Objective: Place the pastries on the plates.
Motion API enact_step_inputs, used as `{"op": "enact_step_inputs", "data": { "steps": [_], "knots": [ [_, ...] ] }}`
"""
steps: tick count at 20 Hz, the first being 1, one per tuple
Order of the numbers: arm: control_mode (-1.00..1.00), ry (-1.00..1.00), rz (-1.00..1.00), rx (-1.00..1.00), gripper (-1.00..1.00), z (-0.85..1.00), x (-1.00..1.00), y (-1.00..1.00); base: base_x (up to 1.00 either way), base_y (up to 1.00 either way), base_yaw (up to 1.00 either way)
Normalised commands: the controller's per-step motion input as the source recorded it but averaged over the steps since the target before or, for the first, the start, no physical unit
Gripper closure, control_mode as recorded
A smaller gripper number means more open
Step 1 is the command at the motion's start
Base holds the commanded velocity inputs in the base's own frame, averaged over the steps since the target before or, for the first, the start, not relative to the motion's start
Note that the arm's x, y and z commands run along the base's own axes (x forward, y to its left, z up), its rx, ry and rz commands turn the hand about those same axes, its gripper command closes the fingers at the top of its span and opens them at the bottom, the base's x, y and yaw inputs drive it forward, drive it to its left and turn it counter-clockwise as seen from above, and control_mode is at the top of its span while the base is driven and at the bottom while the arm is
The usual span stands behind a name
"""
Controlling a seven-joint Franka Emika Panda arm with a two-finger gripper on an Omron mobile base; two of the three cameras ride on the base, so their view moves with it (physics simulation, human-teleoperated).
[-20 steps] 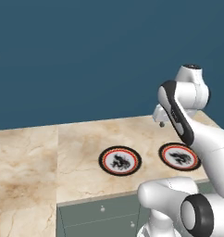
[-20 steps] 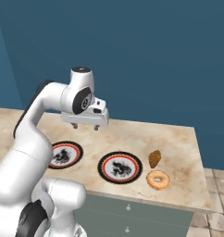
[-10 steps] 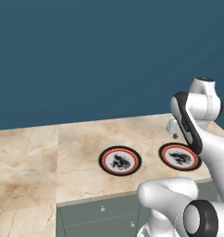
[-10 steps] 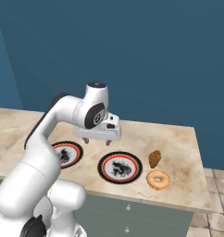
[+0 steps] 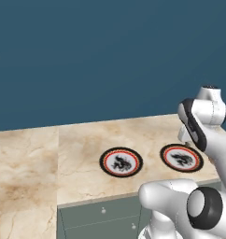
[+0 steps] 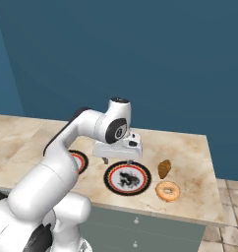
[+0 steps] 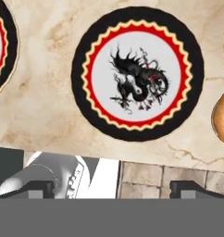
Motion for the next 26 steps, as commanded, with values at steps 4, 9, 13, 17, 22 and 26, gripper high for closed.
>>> {"op": "enact_step_inputs", "data": {
  "steps": [4, 9, 13, 17, 22, 26],
  "knots": [
    [-1.0, 0.03, 0.0, -0.04, -1.0, -0.35, 0.0, -0.36, 0.0, 0.0, 0.0],
    [-1.0, 0.0, 0.0, 0.0, -1.0, -0.31, 0.0, -0.19, 0.0, 0.0, 0.0],
    [-1.0, 0.0, 0.0, 0.0, -1.0, -0.31, 0.0, -0.21, 0.0, 0.0, 0.0],
    [-1.0, 0.0, 0.0, 0.0, -1.0, -0.17, 0.0, -0.25, 0.0, 0.0, 0.0],
    [-1.0, 0.0, 0.0, 0.0, -1.0, -0.09, 0.0, -0.24, 0.0, 0.0, 0.0],
    [-1.0, 0.0, 0.0, 0.0, -1.0, -0.09, 0.0, -0.28, 0.0, 0.0, 0.0]
  ]
}}
